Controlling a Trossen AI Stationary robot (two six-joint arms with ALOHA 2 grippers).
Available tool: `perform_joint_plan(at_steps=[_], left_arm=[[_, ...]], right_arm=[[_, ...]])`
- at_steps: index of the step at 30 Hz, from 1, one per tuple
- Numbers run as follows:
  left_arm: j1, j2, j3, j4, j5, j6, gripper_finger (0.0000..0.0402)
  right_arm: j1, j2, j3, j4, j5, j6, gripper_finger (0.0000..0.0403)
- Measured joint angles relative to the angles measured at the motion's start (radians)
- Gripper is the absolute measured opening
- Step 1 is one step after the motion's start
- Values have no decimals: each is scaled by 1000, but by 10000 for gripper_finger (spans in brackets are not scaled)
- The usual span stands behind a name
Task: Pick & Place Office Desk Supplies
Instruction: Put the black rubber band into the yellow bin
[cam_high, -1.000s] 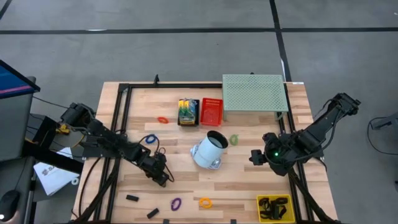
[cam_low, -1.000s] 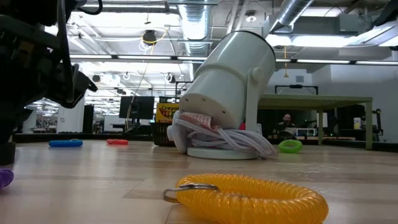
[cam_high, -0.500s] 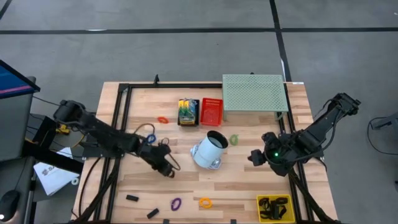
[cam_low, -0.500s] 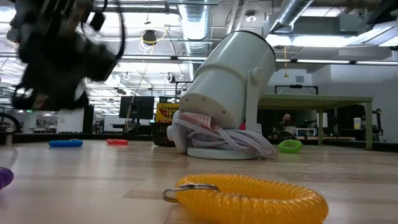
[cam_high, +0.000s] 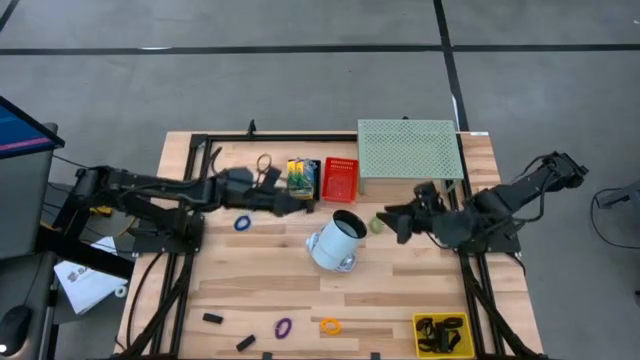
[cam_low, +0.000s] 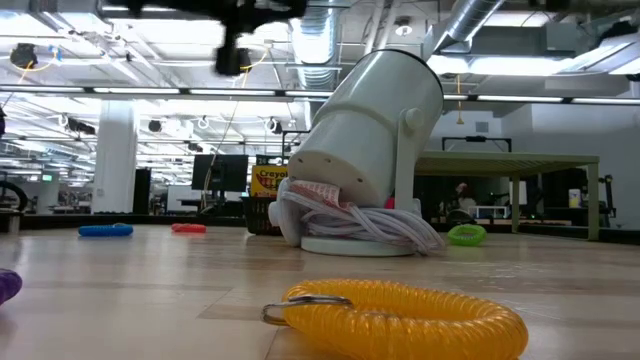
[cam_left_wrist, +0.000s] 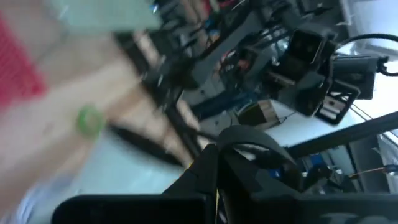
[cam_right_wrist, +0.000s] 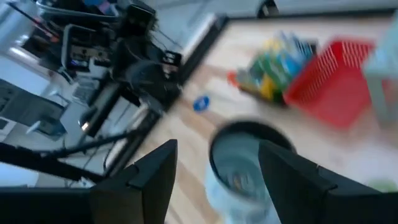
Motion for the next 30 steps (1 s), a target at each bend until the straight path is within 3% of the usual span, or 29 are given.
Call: perform_joint_plan(at_steps=[4, 9, 16, 24, 30], left_arm=[[28, 103, 147, 1, -31, 123, 0], [23, 202, 279, 4, -169, 371, 0], [15, 251, 333, 15, -370, 593, 0], [4, 321, 444, 36, -380, 735, 0], [3, 379, 529, 35, -358, 759, 0]], right_arm=[[-88, 0, 0, 162, -27, -138, 221], [-161, 0, 0, 334, -83, -143, 221], [-201, 1, 0, 553, -107, -124, 221], [-241, 5, 0, 596, -185, -93, 221], [-250, 20, 0, 591, -196, -78, 221]])
